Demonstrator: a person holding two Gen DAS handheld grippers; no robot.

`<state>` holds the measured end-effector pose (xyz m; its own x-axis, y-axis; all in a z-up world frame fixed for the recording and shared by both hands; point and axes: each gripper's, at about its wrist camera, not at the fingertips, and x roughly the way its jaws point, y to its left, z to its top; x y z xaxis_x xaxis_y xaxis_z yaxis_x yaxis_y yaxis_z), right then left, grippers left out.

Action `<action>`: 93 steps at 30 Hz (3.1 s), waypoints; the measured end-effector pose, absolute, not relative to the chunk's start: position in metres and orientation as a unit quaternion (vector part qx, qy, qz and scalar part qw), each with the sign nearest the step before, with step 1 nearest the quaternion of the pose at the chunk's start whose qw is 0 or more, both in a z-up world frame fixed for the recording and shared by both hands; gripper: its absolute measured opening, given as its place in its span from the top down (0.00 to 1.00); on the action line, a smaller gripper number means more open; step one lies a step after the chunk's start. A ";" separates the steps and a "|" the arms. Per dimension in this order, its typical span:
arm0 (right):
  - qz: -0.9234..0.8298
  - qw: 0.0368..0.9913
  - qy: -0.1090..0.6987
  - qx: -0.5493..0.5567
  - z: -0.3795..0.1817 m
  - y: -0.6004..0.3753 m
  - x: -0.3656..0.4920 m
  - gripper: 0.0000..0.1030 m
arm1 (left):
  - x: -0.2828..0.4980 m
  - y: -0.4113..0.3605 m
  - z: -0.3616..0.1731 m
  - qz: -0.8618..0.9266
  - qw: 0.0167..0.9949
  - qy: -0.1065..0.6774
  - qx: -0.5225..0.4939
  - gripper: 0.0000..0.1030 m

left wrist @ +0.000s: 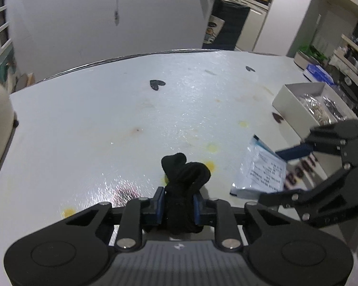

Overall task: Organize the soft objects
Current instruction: 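Lift the scrunchie and sachet and carry both over the white tray, then lower the scrunchie and sachet into the tray and open both grippers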

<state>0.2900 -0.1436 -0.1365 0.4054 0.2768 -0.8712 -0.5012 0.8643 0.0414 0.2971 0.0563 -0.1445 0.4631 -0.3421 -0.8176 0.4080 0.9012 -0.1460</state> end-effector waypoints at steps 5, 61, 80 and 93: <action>0.224 0.833 0.498 -0.095 -0.130 -0.148 0.273 0.33 | 0.274 0.056 -0.135 -0.190 0.864 0.467 0.004 0.77; 0.069 0.905 0.415 0.062 -0.023 -0.474 0.189 0.33 | 0.264 -0.303 -0.035 -0.289 0.873 0.392 0.009 0.76; 0.034 0.881 0.465 0.086 -0.094 -0.502 0.237 0.32 | 0.373 -0.417 -0.112 -0.437 0.754 0.417 0.258 0.67; 0.020 0.881 0.455 0.124 -0.116 -0.501 0.257 0.07 | 0.380 -0.380 -0.090 -0.391 0.799 0.443 0.113 0.30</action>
<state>0.2566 -0.5013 -0.1159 0.5847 0.1481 -0.7976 0.0771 0.9686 0.2364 0.3799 -0.3797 -0.0900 0.3024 -0.5242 -0.7961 0.7249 0.6688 -0.1650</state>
